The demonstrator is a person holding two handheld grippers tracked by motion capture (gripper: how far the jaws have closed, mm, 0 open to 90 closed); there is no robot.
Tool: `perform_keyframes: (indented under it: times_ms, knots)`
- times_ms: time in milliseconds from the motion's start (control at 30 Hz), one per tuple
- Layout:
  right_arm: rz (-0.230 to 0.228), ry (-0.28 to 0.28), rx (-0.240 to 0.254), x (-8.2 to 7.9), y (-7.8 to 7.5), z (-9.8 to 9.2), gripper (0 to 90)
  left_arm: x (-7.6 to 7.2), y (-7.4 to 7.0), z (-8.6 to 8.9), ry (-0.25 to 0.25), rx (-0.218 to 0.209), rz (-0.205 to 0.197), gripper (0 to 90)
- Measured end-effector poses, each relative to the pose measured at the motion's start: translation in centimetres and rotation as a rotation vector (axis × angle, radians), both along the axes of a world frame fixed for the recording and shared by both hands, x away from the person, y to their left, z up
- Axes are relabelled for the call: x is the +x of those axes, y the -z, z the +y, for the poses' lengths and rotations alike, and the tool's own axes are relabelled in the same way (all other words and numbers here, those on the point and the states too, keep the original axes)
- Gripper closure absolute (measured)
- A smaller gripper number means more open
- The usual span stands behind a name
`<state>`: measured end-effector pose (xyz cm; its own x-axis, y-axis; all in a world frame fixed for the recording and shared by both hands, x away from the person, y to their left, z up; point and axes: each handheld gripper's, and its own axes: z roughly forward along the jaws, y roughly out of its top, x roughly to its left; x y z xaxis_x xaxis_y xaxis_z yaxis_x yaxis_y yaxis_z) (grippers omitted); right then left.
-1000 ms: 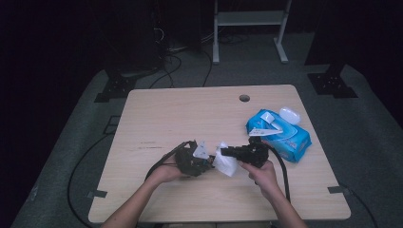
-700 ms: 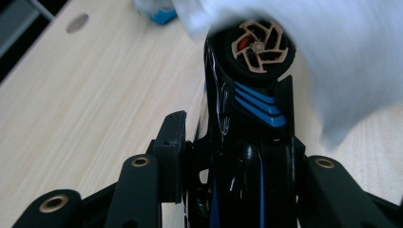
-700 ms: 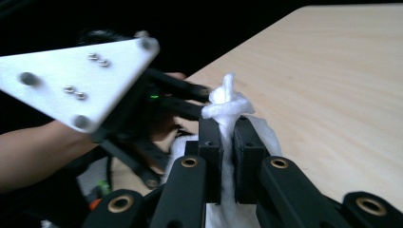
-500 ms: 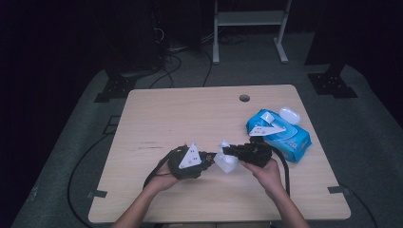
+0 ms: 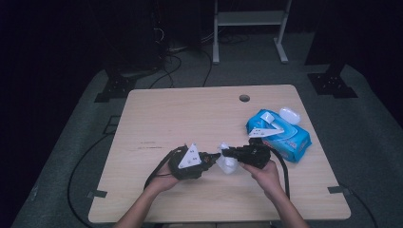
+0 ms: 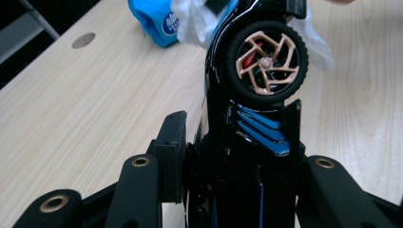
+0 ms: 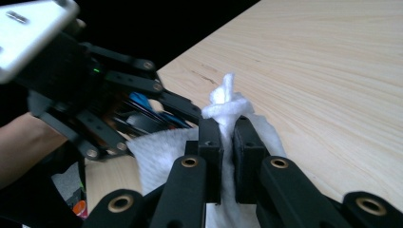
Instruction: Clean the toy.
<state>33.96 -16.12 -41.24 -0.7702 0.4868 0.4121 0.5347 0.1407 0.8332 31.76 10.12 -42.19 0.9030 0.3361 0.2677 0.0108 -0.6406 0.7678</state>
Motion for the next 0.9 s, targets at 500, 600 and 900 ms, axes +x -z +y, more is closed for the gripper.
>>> perform_keyframes:
  times_ms: [500, 600, 900]
  knots:
    - [-0.007, -0.007, 0.06, 0.0, -0.4, -0.2, 83.6, 0.2, 0.1, 0.0, -0.006, -0.028, 0.025, 57.0]
    - [-0.002, 0.004, 0.038, 0.1, 0.0, -0.4, 83.6, 0.3, 0.3, 0.0, -0.004, -0.029, 0.033, 57.0]
    - [-0.05, -0.032, 0.039, -0.6, -1.3, 0.6, 83.6, 0.3, 0.2, -0.1, -0.001, -0.044, 0.051, 57.1]
